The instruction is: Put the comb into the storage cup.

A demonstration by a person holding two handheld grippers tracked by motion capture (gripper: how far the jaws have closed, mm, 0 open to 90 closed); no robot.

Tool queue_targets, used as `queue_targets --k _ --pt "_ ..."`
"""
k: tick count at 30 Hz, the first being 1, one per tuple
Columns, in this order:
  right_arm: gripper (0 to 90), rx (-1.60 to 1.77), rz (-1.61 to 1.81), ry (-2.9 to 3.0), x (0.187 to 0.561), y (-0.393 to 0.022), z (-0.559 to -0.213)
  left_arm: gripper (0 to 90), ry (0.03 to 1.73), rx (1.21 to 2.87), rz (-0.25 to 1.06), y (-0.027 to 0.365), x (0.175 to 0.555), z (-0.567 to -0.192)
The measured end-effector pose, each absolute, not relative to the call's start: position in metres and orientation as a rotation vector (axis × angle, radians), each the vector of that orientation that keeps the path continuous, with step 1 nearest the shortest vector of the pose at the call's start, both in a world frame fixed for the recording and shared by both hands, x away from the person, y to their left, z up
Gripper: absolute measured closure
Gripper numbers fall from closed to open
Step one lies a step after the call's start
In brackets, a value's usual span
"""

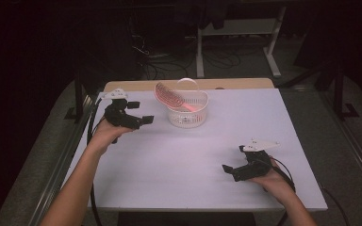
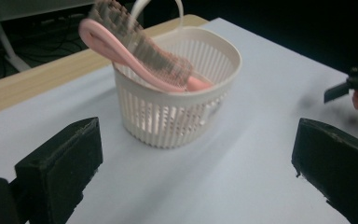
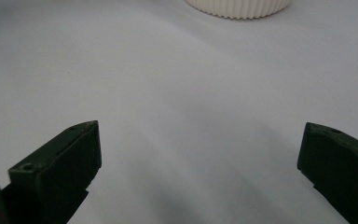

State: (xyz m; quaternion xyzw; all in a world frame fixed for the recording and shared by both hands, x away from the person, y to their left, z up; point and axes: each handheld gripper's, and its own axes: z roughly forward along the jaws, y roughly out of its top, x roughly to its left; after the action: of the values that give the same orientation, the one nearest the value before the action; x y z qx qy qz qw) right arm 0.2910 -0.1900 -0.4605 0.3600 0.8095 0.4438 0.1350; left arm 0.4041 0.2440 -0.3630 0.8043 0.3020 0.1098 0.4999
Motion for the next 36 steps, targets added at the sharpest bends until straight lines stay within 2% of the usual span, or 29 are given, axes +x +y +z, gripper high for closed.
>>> queue_targets --k 21,36 --pt "0.0 1.024 1.253 2.349 0.290 -0.193 -0.459 2.0 0.604 1.975 0.237 0.267 0.330 -0.412" --pt "0.0 1.014 1.240 2.357 0.290 -0.192 -0.460 2.0 0.648 2.013 0.212 0.280 0.311 -0.443"
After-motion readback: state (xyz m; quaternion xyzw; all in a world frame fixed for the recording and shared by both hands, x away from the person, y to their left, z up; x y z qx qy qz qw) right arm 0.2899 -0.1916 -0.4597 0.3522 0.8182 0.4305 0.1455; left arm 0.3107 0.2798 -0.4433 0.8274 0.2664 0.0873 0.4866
